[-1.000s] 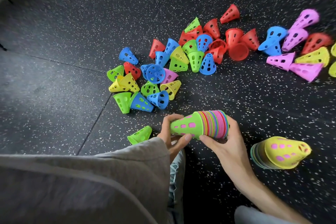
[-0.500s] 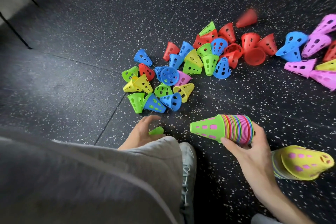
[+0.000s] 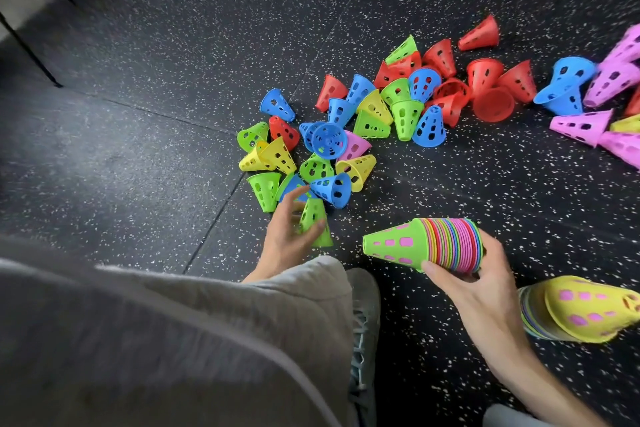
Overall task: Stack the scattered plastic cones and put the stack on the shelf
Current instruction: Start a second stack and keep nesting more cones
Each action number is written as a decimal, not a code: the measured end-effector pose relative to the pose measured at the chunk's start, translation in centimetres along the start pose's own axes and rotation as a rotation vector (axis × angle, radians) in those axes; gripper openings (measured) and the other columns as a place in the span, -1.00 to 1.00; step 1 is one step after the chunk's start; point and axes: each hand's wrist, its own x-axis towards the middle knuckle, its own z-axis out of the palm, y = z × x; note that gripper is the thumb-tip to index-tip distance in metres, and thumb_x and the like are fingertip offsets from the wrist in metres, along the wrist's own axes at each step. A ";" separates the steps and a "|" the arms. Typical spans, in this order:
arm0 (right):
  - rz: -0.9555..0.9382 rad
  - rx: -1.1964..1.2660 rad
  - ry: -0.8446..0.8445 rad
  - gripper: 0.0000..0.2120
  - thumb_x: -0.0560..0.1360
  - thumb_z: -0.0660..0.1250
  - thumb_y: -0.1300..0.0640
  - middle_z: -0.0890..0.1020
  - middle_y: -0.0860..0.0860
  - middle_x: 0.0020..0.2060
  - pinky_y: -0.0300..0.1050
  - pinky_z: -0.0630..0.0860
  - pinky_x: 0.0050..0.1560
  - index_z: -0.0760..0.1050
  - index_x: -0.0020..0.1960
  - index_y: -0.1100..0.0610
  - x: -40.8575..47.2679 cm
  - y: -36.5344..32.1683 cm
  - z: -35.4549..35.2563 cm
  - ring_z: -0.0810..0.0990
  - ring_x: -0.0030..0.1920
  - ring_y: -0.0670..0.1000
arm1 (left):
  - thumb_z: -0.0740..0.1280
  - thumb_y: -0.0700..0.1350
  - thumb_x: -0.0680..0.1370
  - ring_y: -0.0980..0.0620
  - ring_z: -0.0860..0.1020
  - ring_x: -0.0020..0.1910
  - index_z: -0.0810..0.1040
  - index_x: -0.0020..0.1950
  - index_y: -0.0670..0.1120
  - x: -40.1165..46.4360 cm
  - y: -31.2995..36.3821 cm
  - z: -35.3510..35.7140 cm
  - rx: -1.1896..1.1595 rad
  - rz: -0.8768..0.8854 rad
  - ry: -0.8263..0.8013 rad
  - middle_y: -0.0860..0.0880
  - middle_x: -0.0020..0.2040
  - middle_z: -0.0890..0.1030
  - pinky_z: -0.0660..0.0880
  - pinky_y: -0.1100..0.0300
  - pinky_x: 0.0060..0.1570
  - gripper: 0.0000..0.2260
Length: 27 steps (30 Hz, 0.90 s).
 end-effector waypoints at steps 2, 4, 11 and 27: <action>-0.003 -0.003 0.000 -0.32 0.38 0.60 0.15 0.65 -0.08 0.07 0.02 0.53 0.21 0.38 0.39 -0.07 0.0 -0.2 0.2 0.62 0.09 -0.08 | 0.48 -0.14 0.57 0.10 0.53 0.06 0.41 0.47 0.07 -0.1 2.0 0.7 -0.149 0.019 0.022 0.13 0.16 0.49 0.48 0.34 0.02 -0.49; -0.006 -0.007 0.005 -0.33 0.37 0.60 0.16 0.64 -0.11 0.06 -0.06 0.50 0.19 0.39 0.38 -0.06 0.0 -0.5 0.3 0.61 0.06 -0.16 | 0.50 -0.08 0.56 0.04 0.57 -0.01 0.43 0.44 0.14 -0.5 4.0 1.7 -0.332 0.007 0.023 -0.01 0.19 0.51 0.54 0.29 -0.14 -0.51; -0.008 0.024 0.052 -0.37 0.38 0.59 0.15 0.64 -0.13 0.07 -0.15 0.51 0.15 0.39 0.33 -0.13 0.2 -0.7 0.4 0.62 0.05 -0.19 | 0.56 0.07 0.33 0.20 0.56 -0.14 0.44 0.18 0.15 -2.9 6.1 6.0 -0.533 -0.063 0.046 0.00 0.05 0.54 0.63 0.08 -0.08 -0.51; -0.040 0.006 0.000 -0.22 0.35 0.62 0.12 0.58 -0.20 0.08 -0.34 0.44 0.17 0.28 0.43 -0.06 1.9 -3.7 -0.7 0.54 0.10 -0.34 | 0.50 0.12 0.46 0.00 0.60 -0.11 0.48 0.14 0.13 -3.2 7.7 6.2 -0.425 0.121 -0.168 0.01 0.09 0.62 0.51 0.13 -0.15 -0.66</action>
